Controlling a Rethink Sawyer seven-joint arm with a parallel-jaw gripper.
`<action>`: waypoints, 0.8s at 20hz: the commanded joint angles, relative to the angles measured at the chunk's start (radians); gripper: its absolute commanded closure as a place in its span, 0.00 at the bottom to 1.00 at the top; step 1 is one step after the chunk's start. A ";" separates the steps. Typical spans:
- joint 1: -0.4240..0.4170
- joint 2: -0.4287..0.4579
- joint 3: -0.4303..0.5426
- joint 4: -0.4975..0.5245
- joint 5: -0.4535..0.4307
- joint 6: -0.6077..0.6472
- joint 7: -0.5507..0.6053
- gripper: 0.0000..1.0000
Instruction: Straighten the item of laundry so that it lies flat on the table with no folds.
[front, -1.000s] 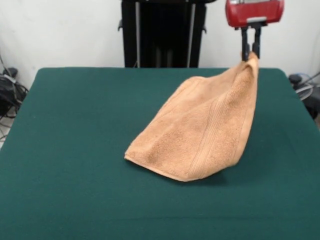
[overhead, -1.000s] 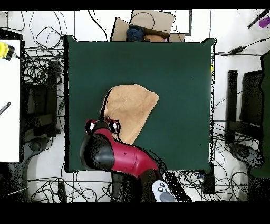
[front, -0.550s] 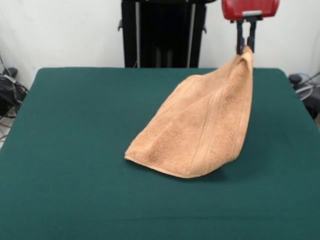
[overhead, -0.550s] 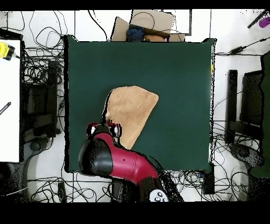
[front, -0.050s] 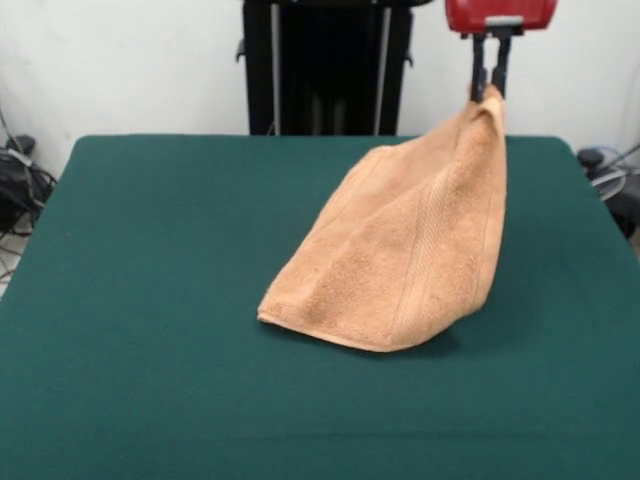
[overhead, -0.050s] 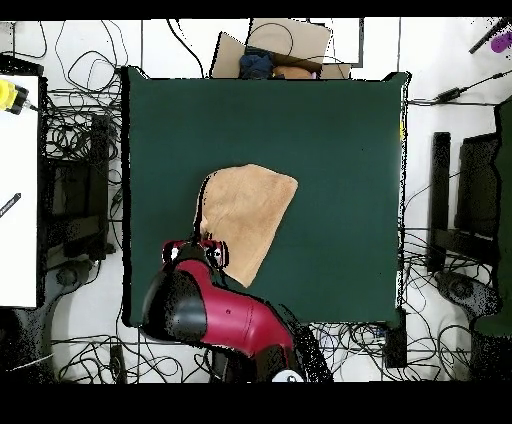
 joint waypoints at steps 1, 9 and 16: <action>0.039 0.023 -0.086 -0.034 0.024 -0.012 0.220 1.00; -0.024 0.013 -0.025 -0.013 -0.015 -0.035 0.236 0.00; -0.039 0.014 -0.019 -0.025 -0.017 -0.019 0.223 0.00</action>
